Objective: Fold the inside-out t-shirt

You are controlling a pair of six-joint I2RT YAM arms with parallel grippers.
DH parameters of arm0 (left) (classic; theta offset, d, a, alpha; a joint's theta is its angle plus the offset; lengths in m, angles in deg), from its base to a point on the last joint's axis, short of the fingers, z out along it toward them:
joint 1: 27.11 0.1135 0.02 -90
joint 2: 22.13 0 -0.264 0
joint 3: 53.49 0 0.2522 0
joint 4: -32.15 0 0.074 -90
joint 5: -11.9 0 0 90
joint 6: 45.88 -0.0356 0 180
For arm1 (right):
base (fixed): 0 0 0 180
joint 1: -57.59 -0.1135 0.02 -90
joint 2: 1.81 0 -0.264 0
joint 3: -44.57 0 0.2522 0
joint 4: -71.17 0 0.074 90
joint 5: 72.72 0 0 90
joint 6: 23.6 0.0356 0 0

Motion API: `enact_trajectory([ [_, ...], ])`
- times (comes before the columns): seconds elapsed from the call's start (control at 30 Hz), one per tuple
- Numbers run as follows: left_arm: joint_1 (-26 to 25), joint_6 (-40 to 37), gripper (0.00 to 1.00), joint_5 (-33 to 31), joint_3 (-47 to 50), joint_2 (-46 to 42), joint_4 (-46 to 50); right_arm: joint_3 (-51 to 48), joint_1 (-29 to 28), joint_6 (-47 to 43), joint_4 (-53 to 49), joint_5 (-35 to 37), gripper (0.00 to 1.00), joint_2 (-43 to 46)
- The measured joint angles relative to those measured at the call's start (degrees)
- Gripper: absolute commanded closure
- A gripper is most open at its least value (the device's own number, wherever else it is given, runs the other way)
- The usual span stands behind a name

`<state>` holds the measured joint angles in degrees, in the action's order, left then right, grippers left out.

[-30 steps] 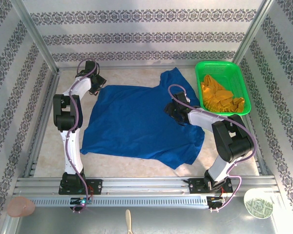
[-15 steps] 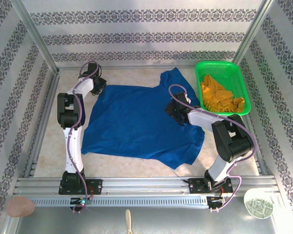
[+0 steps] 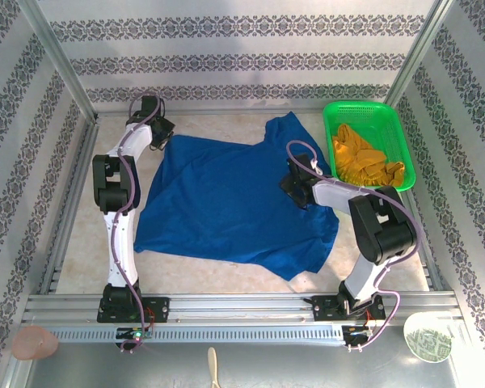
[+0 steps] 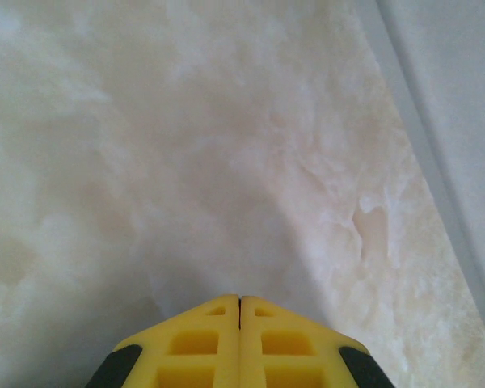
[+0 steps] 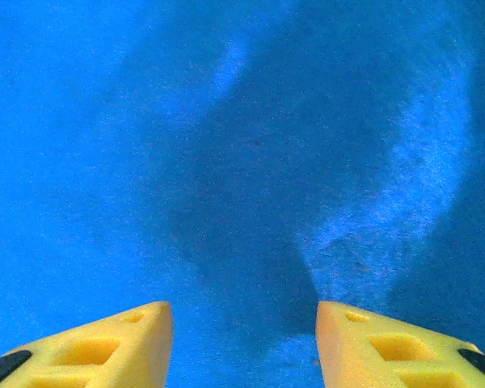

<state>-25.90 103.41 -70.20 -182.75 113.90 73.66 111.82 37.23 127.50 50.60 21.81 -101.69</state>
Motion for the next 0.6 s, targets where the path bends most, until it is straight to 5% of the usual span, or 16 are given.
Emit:
enact_trajectory([
  [0.43,4.76,-0.11,1.0,4.52,0.09,-1.88,-5.62,0.61,0.39,4.79,-1.9,0.79,0.51,-0.98],
  [0.6,5.79,-0.61,1.0,8.24,-11.5,3.56,-4.94,2.32,0.39,5.01,-2.82,0.76,0.5,-2.16],
])
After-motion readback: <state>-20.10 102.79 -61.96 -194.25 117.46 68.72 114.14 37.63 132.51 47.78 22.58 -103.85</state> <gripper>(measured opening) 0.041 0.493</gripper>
